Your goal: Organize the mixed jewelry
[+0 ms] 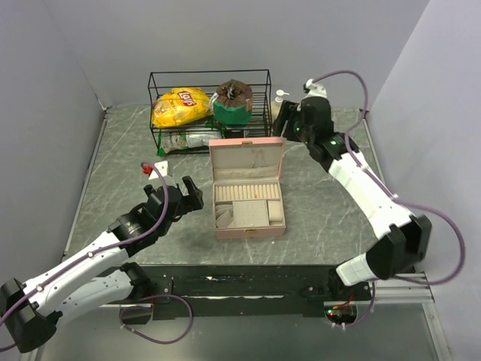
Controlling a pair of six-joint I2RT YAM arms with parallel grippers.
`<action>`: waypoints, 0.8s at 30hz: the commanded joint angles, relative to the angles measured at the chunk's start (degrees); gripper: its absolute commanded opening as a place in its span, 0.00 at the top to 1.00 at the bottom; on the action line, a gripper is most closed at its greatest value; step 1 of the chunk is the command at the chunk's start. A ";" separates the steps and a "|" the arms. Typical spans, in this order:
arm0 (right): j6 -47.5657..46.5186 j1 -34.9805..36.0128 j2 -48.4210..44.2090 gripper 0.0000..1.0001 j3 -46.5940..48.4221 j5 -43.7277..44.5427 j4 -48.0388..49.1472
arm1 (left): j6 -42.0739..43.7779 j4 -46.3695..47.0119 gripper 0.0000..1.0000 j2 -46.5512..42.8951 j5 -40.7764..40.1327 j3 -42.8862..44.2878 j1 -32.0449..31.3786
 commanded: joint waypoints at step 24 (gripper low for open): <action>4.63 -1.34 -8.06 0.25 -18.90 -14.25 0.75 | 4.20 4.29 0.04 -3.25 9.29 9.46 6.71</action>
